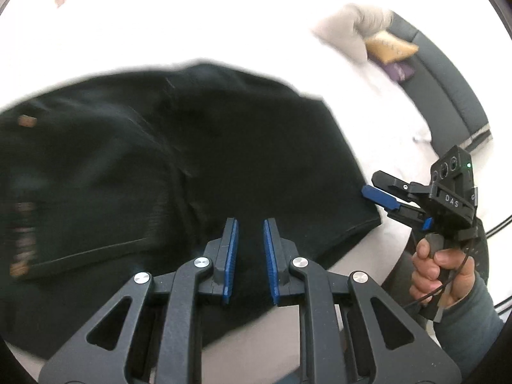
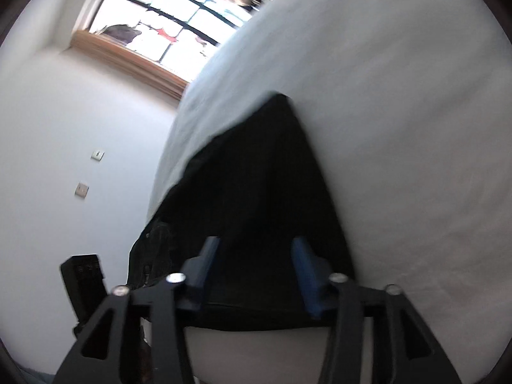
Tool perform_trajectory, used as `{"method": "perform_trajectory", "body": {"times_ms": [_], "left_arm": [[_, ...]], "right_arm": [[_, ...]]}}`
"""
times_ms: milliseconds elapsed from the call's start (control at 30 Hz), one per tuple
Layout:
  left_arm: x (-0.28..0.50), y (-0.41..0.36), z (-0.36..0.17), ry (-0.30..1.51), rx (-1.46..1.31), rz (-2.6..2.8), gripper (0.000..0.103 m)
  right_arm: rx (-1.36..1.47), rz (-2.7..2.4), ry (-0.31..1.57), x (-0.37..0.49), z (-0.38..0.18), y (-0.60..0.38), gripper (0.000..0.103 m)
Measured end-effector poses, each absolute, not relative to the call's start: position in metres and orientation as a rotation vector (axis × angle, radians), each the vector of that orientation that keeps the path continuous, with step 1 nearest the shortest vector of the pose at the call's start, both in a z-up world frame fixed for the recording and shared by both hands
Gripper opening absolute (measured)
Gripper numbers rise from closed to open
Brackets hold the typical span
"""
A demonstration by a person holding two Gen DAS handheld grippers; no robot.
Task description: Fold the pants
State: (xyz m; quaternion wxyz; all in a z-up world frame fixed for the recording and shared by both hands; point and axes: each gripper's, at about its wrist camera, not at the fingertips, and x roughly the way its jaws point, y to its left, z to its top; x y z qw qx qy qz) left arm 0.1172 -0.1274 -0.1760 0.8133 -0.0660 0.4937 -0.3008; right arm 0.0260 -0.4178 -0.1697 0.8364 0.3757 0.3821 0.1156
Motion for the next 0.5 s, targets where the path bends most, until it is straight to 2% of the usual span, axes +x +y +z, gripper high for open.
{"method": "perform_trajectory", "body": {"times_ms": [100,167,200,233,333,500], "left_arm": [[0.088,-0.069,-0.159,0.978,-0.23,-0.539,0.016],[0.071,-0.014,-0.154,0.921,-0.317,-0.447,0.028],[0.064,0.01,-0.155,0.899,-0.356,-0.393,0.061],[0.057,0.031,-0.156,0.874,-0.407,-0.335,0.089],[0.029,0.102,-0.175,0.818,-0.65,-0.171,0.092],[0.025,0.138,-0.207,0.808,-0.907,-0.149,0.092]], "right_arm": [[0.74,0.315,0.781,0.03,-0.15,-0.392,0.058],[0.735,0.351,0.776,0.037,-0.145,-0.386,0.058],[0.735,0.371,0.777,0.041,-0.144,-0.379,0.058],[0.736,0.384,0.782,0.045,-0.145,-0.372,0.058],[0.771,0.428,0.804,0.056,-0.146,-0.352,0.057],[0.736,0.48,0.838,0.073,-0.142,-0.313,0.058]]}}
